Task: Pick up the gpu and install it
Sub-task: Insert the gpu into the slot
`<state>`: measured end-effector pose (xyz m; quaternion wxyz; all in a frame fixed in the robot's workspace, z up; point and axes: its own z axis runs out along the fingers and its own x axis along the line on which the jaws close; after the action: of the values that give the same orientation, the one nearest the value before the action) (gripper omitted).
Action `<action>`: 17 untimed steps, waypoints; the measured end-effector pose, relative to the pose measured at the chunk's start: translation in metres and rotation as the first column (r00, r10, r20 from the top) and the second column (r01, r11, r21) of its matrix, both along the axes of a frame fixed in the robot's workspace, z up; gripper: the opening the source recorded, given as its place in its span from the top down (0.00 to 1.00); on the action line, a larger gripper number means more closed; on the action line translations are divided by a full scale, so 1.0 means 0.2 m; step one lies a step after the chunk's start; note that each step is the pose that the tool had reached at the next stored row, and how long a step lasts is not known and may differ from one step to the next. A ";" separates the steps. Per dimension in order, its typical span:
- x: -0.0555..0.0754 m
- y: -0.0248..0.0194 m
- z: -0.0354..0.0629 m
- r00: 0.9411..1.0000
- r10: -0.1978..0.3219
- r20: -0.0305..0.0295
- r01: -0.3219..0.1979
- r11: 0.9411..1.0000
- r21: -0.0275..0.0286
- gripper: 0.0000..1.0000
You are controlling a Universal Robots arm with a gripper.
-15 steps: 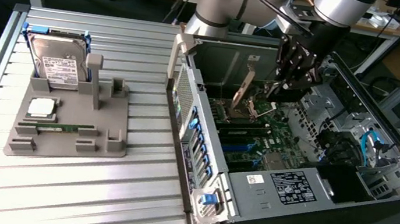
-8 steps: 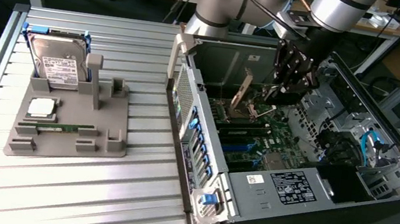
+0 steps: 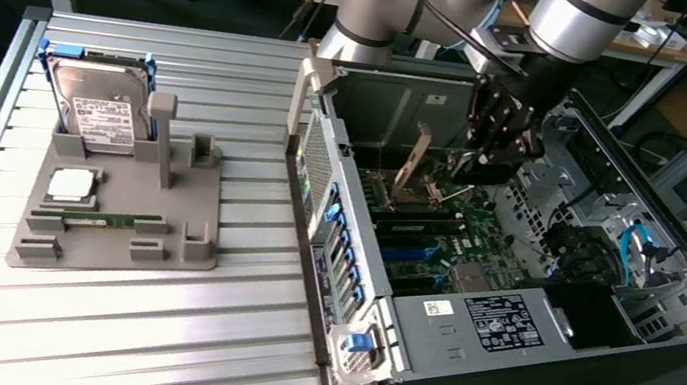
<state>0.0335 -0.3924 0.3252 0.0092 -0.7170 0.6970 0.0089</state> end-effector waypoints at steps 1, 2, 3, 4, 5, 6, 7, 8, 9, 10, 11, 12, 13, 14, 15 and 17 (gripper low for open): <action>0.00 0.000 -0.002 1.000 0.000 0.000 0.000 1.000 0.000 0.73; 0.00 0.000 -0.004 1.000 0.000 0.000 0.000 1.000 0.000 0.73; 0.00 -0.001 -0.005 1.000 0.000 0.000 0.000 1.000 0.000 0.73; 0.00 -0.001 -0.008 1.000 0.000 0.000 0.000 1.000 0.000 0.73; 0.00 -0.001 -0.010 1.000 0.000 0.000 0.000 1.000 0.000 0.73; -0.01 -0.001 -0.013 1.000 0.000 0.000 0.000 1.000 0.000 0.73; -0.01 -0.001 -0.015 1.000 0.000 0.000 0.000 1.000 0.000 0.73; -0.01 -0.001 -0.017 1.000 0.000 0.000 0.000 1.000 0.000 0.73; -0.01 -0.001 -0.019 1.000 0.000 0.000 0.000 1.000 0.000 0.73; -0.01 -0.002 -0.020 1.000 0.000 0.000 0.000 1.000 0.000 0.73; -0.01 -0.002 -0.021 1.000 0.000 0.000 0.000 1.000 0.000 0.73; -0.01 -0.003 -0.021 1.000 0.000 0.000 0.000 1.000 0.000 0.73; -0.01 -0.006 -0.022 1.000 0.000 0.000 0.000 1.000 0.000 0.73; -0.02 -0.009 -0.022 1.000 0.000 0.000 0.000 1.000 0.000 0.73; -0.02 -0.013 -0.022 1.000 0.000 0.000 0.000 1.000 0.000 0.73; -0.02 -0.022 -0.022 1.000 0.000 0.000 0.000 1.000 0.000 0.73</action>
<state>0.0291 -0.3969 0.3209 0.0092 -0.7170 0.6970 0.0088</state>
